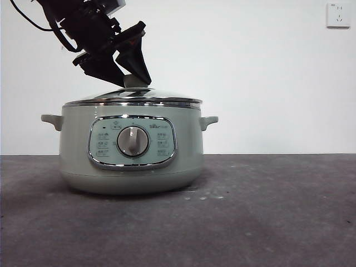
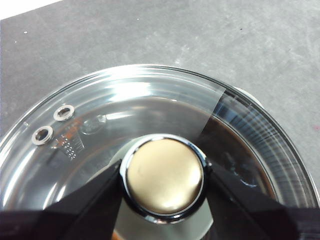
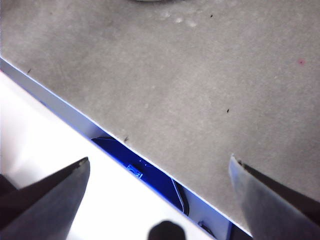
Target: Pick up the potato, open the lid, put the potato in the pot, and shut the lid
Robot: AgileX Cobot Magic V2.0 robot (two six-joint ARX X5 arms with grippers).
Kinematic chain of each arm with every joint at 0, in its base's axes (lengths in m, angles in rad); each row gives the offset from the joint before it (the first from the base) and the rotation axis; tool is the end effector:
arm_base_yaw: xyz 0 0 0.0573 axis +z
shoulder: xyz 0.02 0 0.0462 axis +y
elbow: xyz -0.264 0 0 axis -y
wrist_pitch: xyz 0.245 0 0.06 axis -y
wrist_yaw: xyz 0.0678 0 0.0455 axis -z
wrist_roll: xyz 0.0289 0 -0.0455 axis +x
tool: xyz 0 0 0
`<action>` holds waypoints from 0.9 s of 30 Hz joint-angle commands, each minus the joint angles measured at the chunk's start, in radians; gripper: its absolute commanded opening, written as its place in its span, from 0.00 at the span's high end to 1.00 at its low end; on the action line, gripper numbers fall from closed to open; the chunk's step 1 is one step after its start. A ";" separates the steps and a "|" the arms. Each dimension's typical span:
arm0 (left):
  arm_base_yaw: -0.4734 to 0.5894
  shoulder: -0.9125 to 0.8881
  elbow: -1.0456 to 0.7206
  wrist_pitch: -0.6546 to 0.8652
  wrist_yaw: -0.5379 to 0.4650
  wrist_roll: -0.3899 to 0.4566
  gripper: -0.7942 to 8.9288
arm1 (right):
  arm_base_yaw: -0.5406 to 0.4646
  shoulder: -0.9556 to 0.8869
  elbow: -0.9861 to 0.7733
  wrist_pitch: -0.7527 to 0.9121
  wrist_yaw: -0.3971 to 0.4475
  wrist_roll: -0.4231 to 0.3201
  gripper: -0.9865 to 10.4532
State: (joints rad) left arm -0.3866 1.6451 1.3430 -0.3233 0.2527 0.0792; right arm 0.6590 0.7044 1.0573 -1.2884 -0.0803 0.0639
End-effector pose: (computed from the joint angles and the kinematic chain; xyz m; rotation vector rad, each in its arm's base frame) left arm 0.3390 -0.1458 0.2951 0.1165 0.6098 -0.6430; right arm 0.0660 0.0541 0.3377 -0.2159 0.9362 0.6531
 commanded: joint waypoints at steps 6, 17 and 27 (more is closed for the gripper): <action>-0.010 0.023 0.008 -0.051 0.009 0.000 0.93 | 0.001 -0.002 -0.011 0.009 0.048 0.002 0.50; -0.010 0.023 0.014 -0.073 0.016 0.011 0.93 | 0.001 -0.002 -0.011 0.018 0.048 0.000 0.50; -0.010 0.023 0.080 -0.089 0.015 0.012 0.93 | 0.001 -0.002 -0.011 0.032 0.047 0.000 0.50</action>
State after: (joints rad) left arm -0.3866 1.6646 1.4094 -0.4259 0.2493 0.0818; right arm 0.6590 0.7044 1.0573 -1.2613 -0.0334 0.0635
